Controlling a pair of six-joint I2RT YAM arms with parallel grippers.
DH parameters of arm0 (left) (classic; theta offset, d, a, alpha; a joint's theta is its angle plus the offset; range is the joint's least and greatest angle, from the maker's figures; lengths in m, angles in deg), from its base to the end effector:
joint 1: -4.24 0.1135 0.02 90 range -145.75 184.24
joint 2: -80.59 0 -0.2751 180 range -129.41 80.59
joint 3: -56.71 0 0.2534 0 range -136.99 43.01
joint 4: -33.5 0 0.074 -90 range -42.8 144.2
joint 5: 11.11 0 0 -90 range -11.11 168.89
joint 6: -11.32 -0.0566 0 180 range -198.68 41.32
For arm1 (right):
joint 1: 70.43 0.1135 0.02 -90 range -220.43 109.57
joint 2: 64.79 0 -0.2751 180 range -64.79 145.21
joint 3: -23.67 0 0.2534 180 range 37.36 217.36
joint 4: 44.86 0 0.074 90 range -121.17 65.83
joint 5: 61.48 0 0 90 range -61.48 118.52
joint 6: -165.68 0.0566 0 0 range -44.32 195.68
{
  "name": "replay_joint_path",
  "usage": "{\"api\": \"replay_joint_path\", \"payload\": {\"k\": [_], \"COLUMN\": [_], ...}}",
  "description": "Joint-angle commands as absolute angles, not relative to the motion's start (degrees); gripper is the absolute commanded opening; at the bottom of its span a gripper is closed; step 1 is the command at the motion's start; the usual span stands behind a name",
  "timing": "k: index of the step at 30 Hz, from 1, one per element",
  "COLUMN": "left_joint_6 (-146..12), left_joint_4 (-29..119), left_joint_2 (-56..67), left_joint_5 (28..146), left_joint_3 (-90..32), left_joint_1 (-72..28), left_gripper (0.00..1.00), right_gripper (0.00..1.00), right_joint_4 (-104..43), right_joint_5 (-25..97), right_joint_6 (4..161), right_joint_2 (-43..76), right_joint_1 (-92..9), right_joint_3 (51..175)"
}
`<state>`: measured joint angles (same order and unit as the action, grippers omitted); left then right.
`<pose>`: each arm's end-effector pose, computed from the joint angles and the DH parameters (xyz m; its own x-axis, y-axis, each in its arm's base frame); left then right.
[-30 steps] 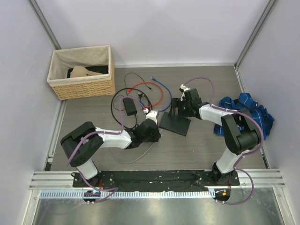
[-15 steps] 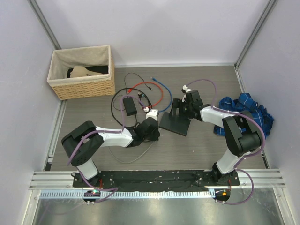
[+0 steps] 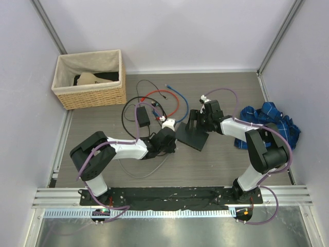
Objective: Insert the plug into the switch port
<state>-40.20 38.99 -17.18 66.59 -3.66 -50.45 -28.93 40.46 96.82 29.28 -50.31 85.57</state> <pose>0.2140 -0.2813 0.1442 -0.7479 0.0041 -0.6638 0.3087 0.8874 -0.3424 0.3156 0.1281 0.1567 -0.8200 0.0754 -0.5674 -0.1828 0.9048 0.3845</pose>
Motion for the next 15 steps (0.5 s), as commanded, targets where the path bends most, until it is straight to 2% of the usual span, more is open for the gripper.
{"api": "replay_joint_path", "payload": {"k": [1, 15], "left_joint_6": [-42.55, -47.3], "left_joint_4": [40.43, 40.61], "left_joint_2": [-17.14, -13.63], "left_joint_5": [63.86, 66.31], "left_joint_3": [-4.98, -1.2], "left_joint_1": [-49.72, -48.14], "left_gripper": [0.0, 0.0], "right_gripper": [0.83, 0.84], "right_joint_4": [-27.21, -26.33], "right_joint_5": [42.14, 38.63], "right_joint_6": [96.51, 90.54], "right_joint_2": [26.71, 25.48], "right_joint_1": [-50.21, -50.21], "right_joint_3": [84.91, 89.21]}}
